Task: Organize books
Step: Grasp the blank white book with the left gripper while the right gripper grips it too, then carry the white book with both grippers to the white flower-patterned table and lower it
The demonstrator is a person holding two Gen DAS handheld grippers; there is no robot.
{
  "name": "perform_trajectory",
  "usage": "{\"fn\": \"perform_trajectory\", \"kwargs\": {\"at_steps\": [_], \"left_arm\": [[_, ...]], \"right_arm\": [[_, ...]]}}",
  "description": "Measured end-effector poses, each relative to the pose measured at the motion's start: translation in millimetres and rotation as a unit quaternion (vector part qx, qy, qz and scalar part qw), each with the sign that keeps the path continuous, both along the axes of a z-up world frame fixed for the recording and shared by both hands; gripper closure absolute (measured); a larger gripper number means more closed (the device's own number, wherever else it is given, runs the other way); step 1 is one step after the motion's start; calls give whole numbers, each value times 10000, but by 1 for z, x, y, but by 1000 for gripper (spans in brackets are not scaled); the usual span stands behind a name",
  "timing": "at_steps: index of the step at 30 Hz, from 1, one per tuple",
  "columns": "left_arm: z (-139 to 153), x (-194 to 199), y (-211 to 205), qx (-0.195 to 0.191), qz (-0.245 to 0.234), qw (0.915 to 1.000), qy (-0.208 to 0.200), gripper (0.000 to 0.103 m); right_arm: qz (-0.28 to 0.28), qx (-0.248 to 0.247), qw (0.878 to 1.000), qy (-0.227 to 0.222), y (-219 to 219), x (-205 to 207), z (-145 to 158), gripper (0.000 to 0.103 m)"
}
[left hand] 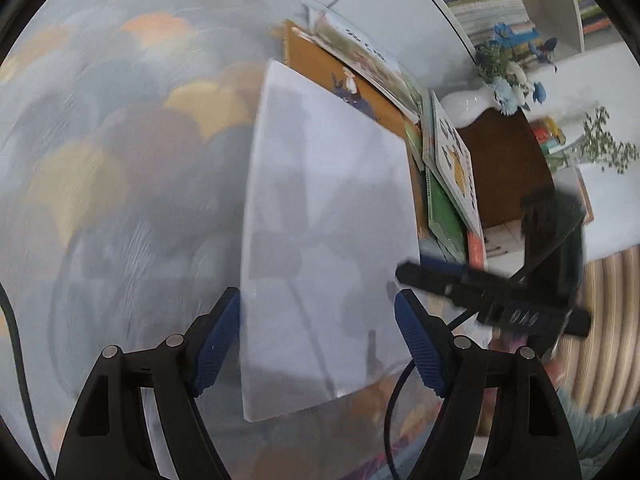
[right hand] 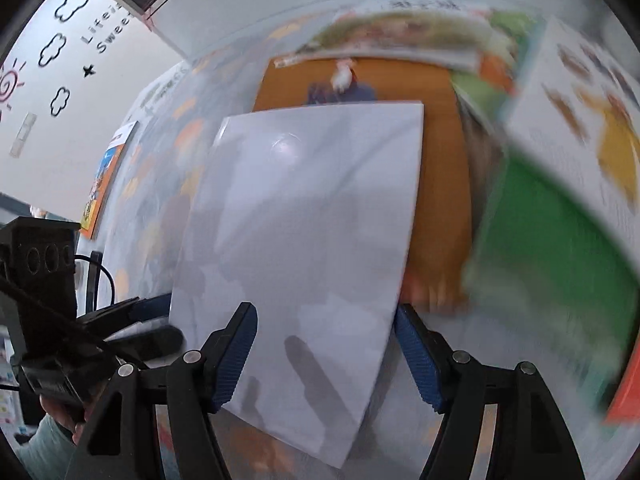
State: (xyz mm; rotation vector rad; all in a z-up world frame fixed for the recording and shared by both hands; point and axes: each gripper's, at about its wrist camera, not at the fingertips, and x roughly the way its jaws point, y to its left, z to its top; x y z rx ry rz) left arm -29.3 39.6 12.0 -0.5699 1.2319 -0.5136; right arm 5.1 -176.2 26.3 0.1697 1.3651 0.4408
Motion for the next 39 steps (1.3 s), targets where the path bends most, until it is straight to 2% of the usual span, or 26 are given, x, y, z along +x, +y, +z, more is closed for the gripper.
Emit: {"fn": "perform_trajectory", "kwargs": {"at_steps": [3,6,7,9,12,14,16,17,18,19,20,21,22,23,24,27,28,29,30,31,33,35,37,39], "left_arm": [[-1,-6,5,-108,140,9998,130,27],[2,-4,-4,38,117,9997,195,25],[1,-5,-4,11,61,9998,180,17],[-1,-4,-3,-337,-2,9993,149,5],[-3,-8,0,-520,227,9982,202,5],[-1,-10,-2,-441,209,9987,162,8],[2,-16,-7,-177,118,9998,38,21],[4,-19,-7,-188,113,9998,-16,22],[5,-20,-2,-448,167,9989,-29,23],[4,-21,5,-893,252,9957,-21,26],[5,-23,11,-1455,375,9887,-15,26],[6,-24,20,-2128,542,9756,-15,26],[6,-25,27,-2520,570,9660,-16,26],[7,-25,29,-2755,535,9598,-15,26],[9,-25,27,-2787,495,9591,-24,26],[5,-24,20,-2349,494,9707,51,26],[0,-24,18,-2126,563,9755,112,30],[-6,-24,15,-1906,604,9796,188,38],[-12,-24,14,-1731,625,9826,263,67],[-19,-24,10,-1462,660,9862,397,81],[-24,-26,0,-1197,693,9892,492,82],[-22,-27,-9,-1124,618,9905,488,82],[-15,-27,-17,-1342,491,9886,463,82],[-9,-24,-22,-1793,488,9815,459,82]], "right_arm": [[-236,149,9996,-69,-12,-25,2,34],[-472,304,9984,1,-23,-50,3,49],[-516,316,9982,20,-26,-58,3,52],[-615,278,9977,-59,-22,-71,1,53],[-604,162,9978,-199,-18,-80,4,53],[-518,127,9983,-252,-16,-82,5,53],[-477,227,9983,-247,-14,-83,5,54],[-482,300,9981,-224,-14,-84,4,54],[-532,300,9978,-244,-16,-86,3,54],[-568,316,9976,-243,-17,-86,2,54],[-638,456,9967,-199,-22,-86,2,54],[-683,572,9959,-142,-24,-84,0,54],[-759,792,9940,-42,-31,-83,-2,54],[-880,1087,9901,79,-38,-82,-5,54],[-978,1310,9864,180,-44,-82,-8,54],[-1285,1858,9732,439,-60,-83,-18,54],[-1369,1970,9697,469,-64,-84,-20,54],[-1394,2015,9683,478,-66,-85,-20,54],[-1412,2056,9671,494,-66,-86,-21,54],[-1432,2064,9666,506,-66,-90,-19,54],[-1463,2080,9658,505,-66,-93,-19,54],[-1476,2094,9653,509,-67,-95,-19,54],[-1511,2142,9635,541,-70,-97,-20,54],[-1530,2196,9615,615,-70,-94,-20,54]]}}
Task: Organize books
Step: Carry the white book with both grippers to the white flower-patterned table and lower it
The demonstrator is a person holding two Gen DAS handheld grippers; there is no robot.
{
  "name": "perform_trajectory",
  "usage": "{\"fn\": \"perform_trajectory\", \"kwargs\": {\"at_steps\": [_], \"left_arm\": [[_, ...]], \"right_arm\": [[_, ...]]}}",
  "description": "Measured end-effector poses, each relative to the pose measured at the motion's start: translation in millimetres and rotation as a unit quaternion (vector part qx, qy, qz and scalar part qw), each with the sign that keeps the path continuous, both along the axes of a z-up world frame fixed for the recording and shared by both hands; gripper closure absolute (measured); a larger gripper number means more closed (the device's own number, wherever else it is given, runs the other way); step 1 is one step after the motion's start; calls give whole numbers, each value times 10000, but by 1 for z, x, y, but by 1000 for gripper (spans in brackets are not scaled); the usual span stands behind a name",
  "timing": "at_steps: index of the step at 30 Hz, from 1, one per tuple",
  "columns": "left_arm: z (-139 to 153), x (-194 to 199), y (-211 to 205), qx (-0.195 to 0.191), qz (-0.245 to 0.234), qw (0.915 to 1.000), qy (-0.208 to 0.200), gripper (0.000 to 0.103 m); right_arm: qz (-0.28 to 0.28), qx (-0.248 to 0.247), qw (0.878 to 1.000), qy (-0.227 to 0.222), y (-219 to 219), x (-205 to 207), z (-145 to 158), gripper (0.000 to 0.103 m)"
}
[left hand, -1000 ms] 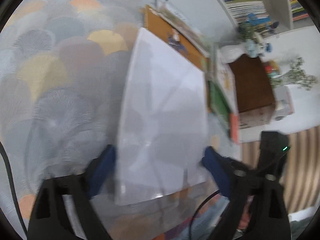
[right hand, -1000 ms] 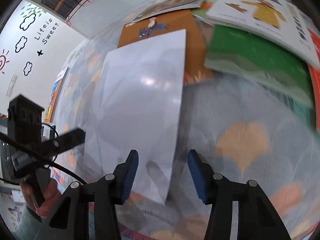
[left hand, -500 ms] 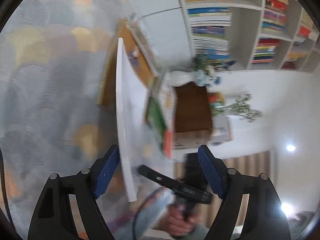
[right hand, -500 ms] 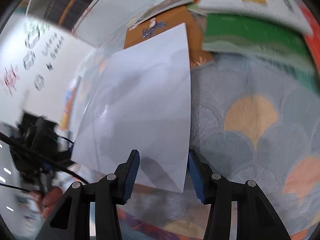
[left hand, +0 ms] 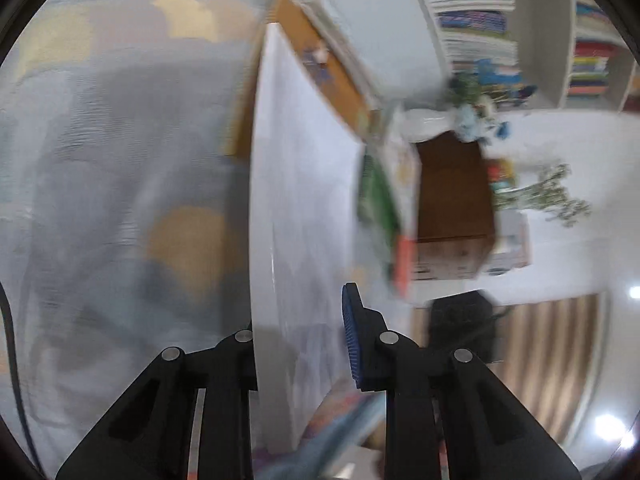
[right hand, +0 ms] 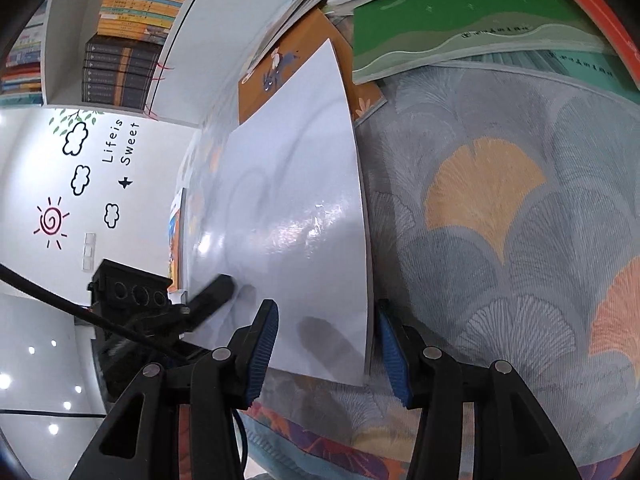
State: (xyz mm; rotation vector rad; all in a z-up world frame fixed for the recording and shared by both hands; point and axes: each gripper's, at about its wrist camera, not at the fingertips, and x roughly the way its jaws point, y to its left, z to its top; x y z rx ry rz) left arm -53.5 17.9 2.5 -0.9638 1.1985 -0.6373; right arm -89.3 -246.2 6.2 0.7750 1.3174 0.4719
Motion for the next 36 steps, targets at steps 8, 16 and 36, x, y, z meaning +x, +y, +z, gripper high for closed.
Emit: {"fn": "perform_trajectory", "kwargs": {"at_steps": [8,16,36], "left_arm": [[-6,11,15,-1321,511,9884,550,82],[9,12,12,41,192,9994,282,82],[119,23,49,1482,454,9734,-1689,81]], "right_arm": [[-308,1039,9941,114,-19,7,2,38],[-102,490,9987,-59,18,35,9,64],[1437,-1884,9395,-2476,119,51,139,66]]}}
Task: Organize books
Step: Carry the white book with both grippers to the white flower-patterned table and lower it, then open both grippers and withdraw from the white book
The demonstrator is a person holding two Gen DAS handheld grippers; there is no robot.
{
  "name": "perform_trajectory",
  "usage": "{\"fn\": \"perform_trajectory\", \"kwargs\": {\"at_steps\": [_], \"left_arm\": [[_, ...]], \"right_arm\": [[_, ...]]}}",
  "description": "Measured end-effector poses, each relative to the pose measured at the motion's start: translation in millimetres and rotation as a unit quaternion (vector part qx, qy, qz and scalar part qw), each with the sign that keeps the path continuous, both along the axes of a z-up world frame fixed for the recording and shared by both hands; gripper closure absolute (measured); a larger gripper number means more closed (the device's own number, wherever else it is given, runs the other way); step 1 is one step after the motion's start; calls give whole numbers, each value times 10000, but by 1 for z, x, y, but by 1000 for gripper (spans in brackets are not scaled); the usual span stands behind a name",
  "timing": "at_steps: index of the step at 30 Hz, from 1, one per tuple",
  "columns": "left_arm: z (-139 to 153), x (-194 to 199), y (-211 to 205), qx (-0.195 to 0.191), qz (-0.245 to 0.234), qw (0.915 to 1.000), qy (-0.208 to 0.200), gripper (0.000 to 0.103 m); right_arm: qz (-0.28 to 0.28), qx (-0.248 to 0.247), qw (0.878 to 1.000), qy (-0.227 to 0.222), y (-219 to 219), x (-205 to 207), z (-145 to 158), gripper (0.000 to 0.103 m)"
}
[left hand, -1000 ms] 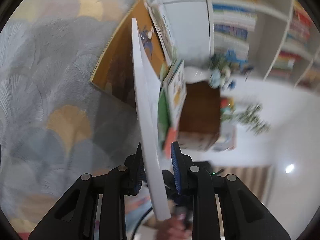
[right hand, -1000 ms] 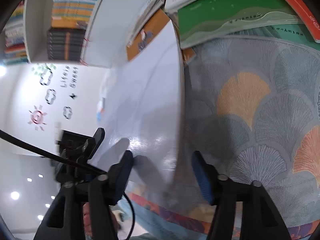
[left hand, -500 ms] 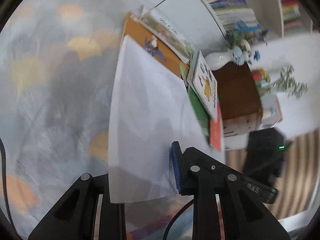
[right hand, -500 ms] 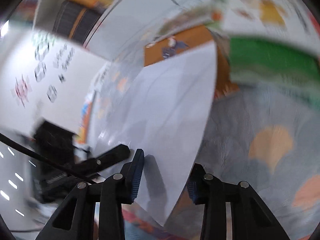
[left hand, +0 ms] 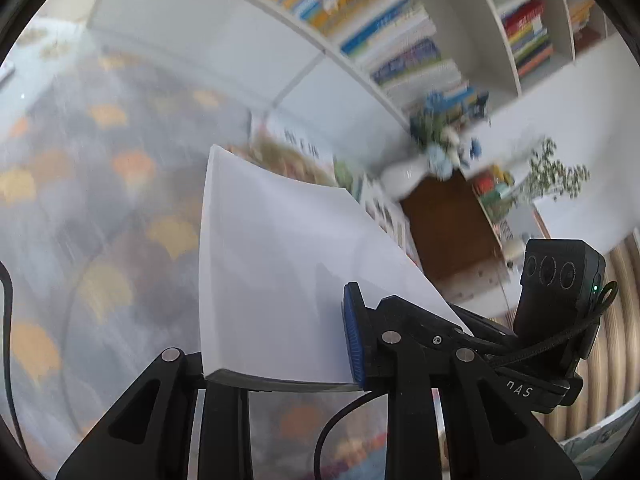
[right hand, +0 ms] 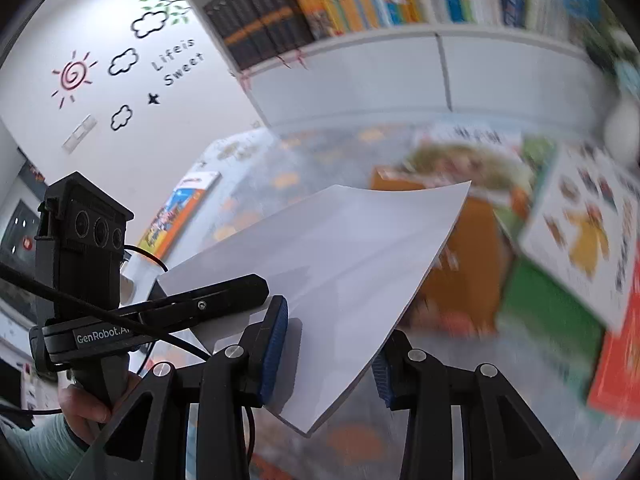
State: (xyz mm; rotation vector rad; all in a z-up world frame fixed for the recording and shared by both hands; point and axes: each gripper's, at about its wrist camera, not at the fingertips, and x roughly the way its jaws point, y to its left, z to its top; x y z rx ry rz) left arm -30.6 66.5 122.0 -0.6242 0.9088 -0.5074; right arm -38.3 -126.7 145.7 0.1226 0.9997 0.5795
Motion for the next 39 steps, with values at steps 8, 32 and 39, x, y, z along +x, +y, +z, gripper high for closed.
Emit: {"fn": "perform_trajectory", "kwargs": {"at_steps": [8,32,39], "left_arm": [[12,61,72,231,658,9972,-270,80],[-74,185,158,336,1276,9905,387,76],[-91,145,162,610,1604,9813,877,67]], "right_arm": [[657,-25,9972,-357,86,86,13,66],[812,-155,9962,269,205,257,-78,63],[845,-247,9940,648,204,246,-98,63]]}}
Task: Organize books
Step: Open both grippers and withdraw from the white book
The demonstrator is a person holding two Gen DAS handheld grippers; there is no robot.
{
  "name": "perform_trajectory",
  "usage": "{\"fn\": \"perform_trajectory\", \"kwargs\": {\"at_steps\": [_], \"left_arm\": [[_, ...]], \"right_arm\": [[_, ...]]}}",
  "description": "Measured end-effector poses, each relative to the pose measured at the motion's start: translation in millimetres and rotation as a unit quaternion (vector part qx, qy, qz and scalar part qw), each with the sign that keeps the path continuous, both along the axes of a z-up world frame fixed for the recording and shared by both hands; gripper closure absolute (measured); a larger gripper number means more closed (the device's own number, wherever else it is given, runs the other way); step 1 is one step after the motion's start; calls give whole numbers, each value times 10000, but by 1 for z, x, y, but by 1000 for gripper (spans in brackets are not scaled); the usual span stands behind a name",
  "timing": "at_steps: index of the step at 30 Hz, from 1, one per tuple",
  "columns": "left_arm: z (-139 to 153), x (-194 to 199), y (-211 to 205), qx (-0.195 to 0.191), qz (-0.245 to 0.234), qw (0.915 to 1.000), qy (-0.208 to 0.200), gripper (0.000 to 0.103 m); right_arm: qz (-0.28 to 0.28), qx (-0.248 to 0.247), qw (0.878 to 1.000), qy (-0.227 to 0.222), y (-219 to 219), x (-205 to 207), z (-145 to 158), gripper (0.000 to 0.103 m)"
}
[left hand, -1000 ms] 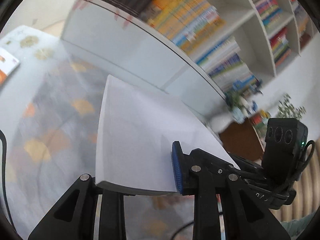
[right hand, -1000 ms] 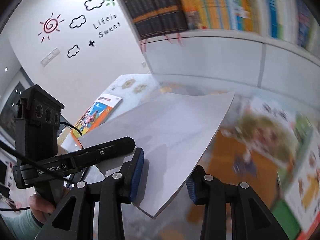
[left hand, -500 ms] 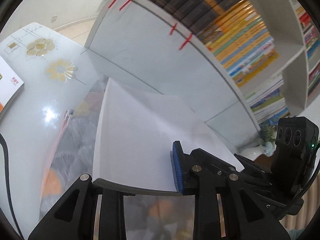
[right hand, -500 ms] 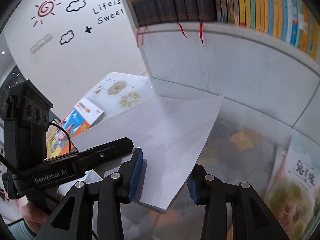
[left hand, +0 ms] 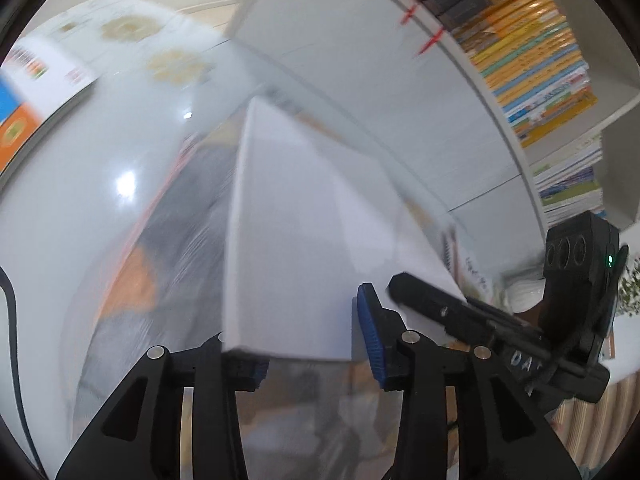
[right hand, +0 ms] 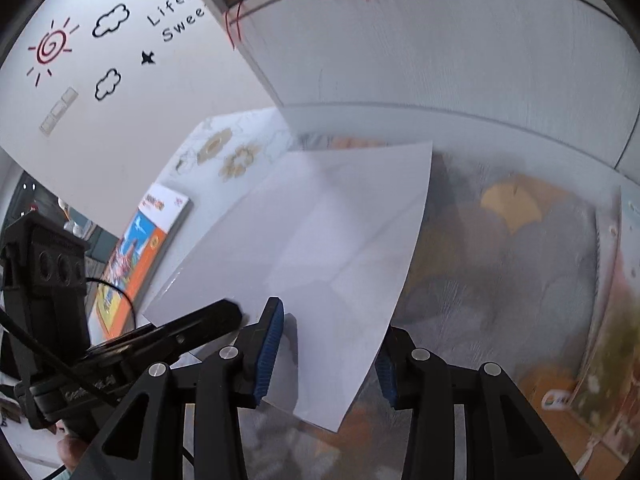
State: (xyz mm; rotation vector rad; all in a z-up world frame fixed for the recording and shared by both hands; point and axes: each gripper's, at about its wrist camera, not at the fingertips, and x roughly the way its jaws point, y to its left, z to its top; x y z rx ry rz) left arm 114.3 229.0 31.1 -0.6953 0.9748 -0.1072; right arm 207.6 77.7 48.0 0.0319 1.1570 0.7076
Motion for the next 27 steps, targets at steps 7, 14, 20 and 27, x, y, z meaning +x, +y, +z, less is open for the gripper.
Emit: {"fn": "perform_trajectory", "kwargs": {"at_steps": [7,14,20,27], "left_arm": [[-12,-34,17,238,452,9980,363,69],[-8,-17,32,445,518,9966,464,69],[21,-52,26,1195,638,9898,452,69],[36,-70,-66,876,-791,9928,194,65]], "right_arm": [[92,-128,9979,631,4,-17,-26,60],[103,-471,9967,649,9,-48,-28,59],[149,-272,9954,910,-36,-100,-20,55],[-386,-292,9927,1105,-131,-184,-26,52]]}}
